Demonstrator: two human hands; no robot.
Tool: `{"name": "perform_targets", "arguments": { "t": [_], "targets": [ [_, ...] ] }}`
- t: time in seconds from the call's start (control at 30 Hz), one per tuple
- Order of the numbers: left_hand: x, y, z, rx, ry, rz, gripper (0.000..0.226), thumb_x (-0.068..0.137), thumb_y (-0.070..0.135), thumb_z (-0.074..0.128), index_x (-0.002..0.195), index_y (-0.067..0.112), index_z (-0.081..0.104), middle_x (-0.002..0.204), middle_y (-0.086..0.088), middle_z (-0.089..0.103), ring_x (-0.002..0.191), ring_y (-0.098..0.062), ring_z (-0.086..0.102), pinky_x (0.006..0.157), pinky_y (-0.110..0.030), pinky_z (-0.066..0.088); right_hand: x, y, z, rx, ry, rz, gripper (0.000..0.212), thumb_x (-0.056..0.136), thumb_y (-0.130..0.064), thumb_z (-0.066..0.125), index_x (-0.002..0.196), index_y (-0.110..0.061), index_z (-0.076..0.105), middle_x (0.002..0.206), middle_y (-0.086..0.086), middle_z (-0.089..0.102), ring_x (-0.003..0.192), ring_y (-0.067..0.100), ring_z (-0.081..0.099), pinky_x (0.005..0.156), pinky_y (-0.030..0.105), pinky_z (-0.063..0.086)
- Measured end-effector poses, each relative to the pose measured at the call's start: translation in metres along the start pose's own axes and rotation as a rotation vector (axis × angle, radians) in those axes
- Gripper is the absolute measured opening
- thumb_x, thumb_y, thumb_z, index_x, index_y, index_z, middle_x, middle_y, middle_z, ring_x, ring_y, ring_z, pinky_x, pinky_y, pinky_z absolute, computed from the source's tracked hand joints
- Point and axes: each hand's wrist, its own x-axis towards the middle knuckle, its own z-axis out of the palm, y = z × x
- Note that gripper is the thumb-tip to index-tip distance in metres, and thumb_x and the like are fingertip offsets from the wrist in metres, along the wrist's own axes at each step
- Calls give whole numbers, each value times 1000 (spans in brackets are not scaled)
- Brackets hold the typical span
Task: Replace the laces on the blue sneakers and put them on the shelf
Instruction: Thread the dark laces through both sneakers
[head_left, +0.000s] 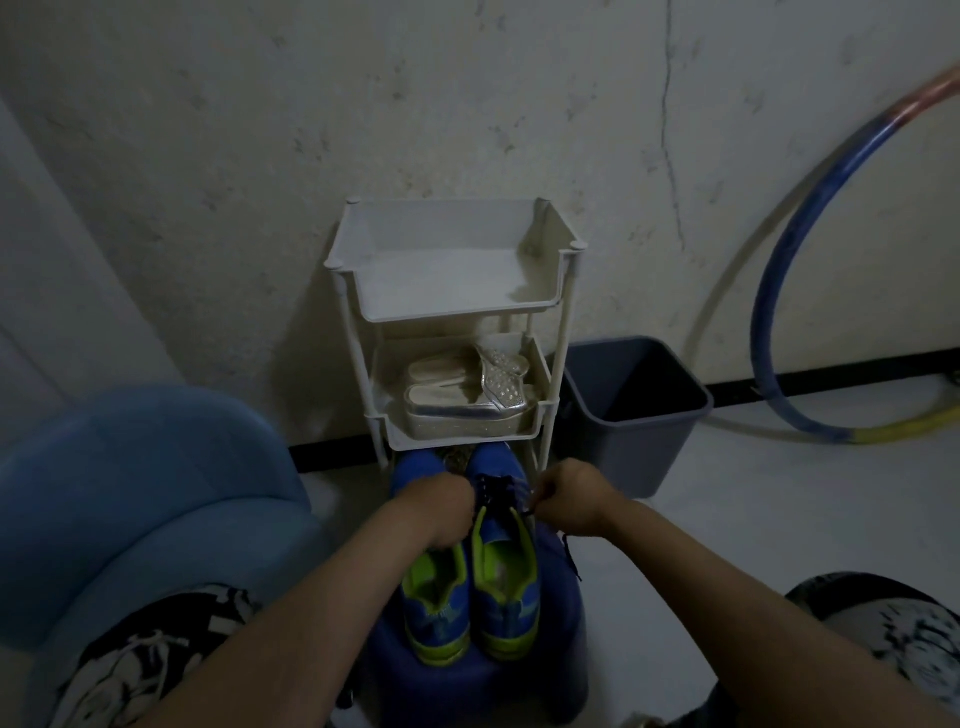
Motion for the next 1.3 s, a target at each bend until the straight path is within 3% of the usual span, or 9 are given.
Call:
{"name": "perform_targets", "arguments": {
  "t": [0.17,0.33,0.4,0.47,0.57,0.67,0.87,1.07,1.3],
  "targets": [
    [3,0,-2,-136,-48,31,20,87,16,56,88,3,72,96,-11,71,88,-25,66,76,-39,55,0,7,-8,-2,-51,110,17,84,-19,65,86,-3,70,76,10,70,61,16,68,54,24,55],
    [1,7,-9,-22,-44,16,24,84,26,56,92,12,74,101,-8,70,96,-25,61,93,-39,39,-6,3,-7,-10,-188,32,16,88,-19,61,75,-12,67,83,9,72,74,17,71,66,23,55],
    [3,6,-10,-8,48,-9,28,91,33,49,94,18,72,106,-3,68,101,-23,59,98,-39,31,-6,1,-5,-72,-116,-42,19,91,-24,59,90,-12,74,101,8,73,89,17,67,76,23,49],
    [6,3,-9,-64,162,-26,27,94,33,49,100,22,72,106,-1,70,101,-21,61,94,-35,39,-3,2,-1,-96,-22,-115,22,91,-24,61,106,-17,75,110,3,71,99,15,63,79,19,42],
    [7,2,-1,-192,216,-28,17,89,29,62,97,27,77,101,6,73,96,-14,65,84,-31,53,1,1,6,-73,24,-195,21,92,-26,64,107,-19,76,108,0,72,90,5,58,77,16,37],
    [7,5,5,-256,229,-26,14,87,28,66,90,23,79,98,9,74,93,-12,66,83,-35,56,3,-1,11,-101,37,-253,20,91,-23,64,104,-16,77,105,1,73,95,13,64,78,17,39],
    [8,5,7,-117,292,6,14,88,29,62,86,25,75,93,7,72,90,-15,65,74,-33,54,7,-4,20,-200,36,-308,22,95,-23,56,98,-10,74,96,9,69,83,23,60,77,30,45],
    [11,0,8,-121,174,45,19,96,29,48,104,19,63,107,-3,64,95,-24,59,75,-34,46,10,0,26,-109,84,-290,18,93,-23,60,96,-6,64,90,11,64,81,24,59,73,31,46],
    [13,-2,9,-120,125,62,13,97,26,46,103,22,56,109,-1,61,97,-22,56,73,-32,41,11,2,30,-49,118,-283,10,93,-23,59,92,-15,54,83,3,55,77,22,55,66,28,39]
  ]
}}
